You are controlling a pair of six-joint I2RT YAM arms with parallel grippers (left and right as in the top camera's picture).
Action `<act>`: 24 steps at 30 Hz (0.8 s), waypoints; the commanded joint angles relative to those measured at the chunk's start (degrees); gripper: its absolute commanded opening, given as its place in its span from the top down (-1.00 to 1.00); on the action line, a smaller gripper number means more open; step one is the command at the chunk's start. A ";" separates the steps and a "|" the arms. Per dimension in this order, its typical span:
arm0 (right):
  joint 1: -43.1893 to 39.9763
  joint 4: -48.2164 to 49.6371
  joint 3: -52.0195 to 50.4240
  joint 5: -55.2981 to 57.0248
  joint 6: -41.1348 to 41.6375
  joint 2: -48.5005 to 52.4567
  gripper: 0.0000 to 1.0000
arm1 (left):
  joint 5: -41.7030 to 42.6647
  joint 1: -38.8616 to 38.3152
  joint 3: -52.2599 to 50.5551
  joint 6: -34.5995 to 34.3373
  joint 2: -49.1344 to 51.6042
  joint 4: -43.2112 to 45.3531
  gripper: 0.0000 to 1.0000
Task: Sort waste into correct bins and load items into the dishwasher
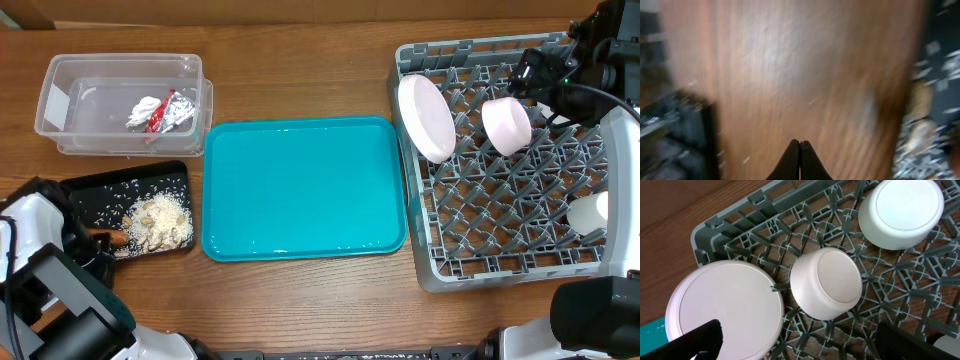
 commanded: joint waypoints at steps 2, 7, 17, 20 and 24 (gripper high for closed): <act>0.04 0.07 -0.24 -0.52 -0.66 0.24 -1.00 | 0.35 -0.20 -2.58 6.73 -0.22 6.43 0.91; 0.04 -0.15 -0.24 -0.52 -0.66 0.24 -1.00 | 1.11 -0.20 -2.75 7.15 -0.22 10.38 0.90; 0.04 -0.39 -0.24 -0.52 -0.66 0.24 -1.00 | 10.43 -0.20 -2.75 15.78 -0.22 17.09 0.37; 0.04 -0.59 -0.24 -0.52 -0.66 0.24 -1.00 | 10.45 -0.20 -2.75 15.85 -0.22 17.44 0.23; 0.04 -0.94 -0.24 -0.52 -0.63 0.24 -1.00 | 11.32 -0.20 -2.75 17.42 -0.22 18.05 0.02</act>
